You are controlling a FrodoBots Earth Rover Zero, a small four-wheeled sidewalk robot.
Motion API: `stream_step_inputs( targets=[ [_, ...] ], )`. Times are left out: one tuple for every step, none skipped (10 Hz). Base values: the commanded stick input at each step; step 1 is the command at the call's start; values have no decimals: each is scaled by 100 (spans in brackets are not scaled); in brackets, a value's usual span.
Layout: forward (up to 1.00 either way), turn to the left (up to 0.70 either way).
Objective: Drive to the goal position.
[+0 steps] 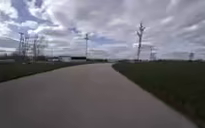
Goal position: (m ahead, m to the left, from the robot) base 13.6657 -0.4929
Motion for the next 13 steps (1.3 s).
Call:
stream_step_inputs(
  targets=[
    [100, 7],
    [100, 25],
    [100, 27],
    [100, 11],
    [100, 2],
    [100, 0],
    [100, 0],
    [100, 0],
    [100, 0],
    [100, 0],
    [100, 0],
    [100, 0],
    [100, 0]
  ],
)
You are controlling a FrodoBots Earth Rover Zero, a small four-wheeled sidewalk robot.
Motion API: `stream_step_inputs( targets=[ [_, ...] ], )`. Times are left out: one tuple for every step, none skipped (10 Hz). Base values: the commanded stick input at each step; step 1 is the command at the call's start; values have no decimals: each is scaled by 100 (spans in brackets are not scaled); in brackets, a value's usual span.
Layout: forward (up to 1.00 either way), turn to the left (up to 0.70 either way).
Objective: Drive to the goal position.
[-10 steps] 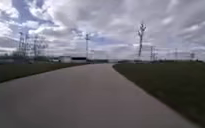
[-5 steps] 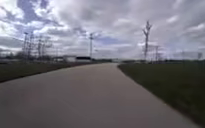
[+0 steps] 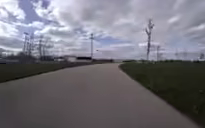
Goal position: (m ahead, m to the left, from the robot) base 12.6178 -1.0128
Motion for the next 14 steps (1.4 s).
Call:
stream_step_inputs(
  targets=[
    [100, 0],
    [100, 0],
    [98, 0],
    [98, 0],
    [96, 0],
    [95, 0],
    [95, 0],
    [95, -2],
    [95, -5],
    [95, -4],
    [95, -3],
    [95, 0],
    [5, 0],
    [1, 0]
  ],
)
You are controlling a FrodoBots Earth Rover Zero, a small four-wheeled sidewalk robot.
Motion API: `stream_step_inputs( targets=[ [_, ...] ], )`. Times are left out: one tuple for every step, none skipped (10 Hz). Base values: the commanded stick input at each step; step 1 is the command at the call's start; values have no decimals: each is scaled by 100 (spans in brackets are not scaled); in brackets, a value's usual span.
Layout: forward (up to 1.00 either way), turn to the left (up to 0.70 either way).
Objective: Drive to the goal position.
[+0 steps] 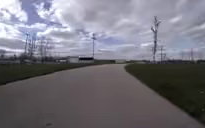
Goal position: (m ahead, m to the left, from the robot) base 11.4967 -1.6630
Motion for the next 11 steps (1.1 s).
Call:
stream_step_inputs(
  targets=[
    [0, 0],
    [0, 0],
    [0, 0],
    [0, 0],
    [0, 0],
    [0, 0],
    [0, 0],
    [0, 0],
    [4, 0],
    [59, 0],
    [100, 0]
  ],
)
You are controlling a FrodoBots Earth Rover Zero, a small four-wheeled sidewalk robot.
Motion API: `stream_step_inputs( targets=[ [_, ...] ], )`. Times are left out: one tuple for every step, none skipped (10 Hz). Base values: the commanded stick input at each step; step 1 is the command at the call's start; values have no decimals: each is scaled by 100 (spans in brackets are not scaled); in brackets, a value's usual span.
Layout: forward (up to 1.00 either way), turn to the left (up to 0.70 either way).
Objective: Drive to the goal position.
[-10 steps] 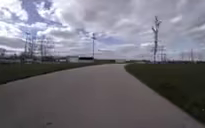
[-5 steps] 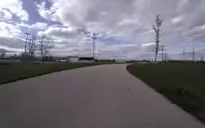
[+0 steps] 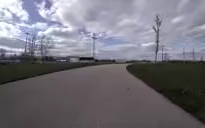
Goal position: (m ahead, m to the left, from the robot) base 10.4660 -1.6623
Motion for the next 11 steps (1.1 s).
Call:
stream_step_inputs(
  targets=[
    [100, 0],
    [100, 0],
    [100, 0],
    [100, 0],
    [100, 0],
    [100, 0],
    [100, 0],
    [100, 0],
    [100, 0],
    [100, 0],
    [100, 0]
  ],
)
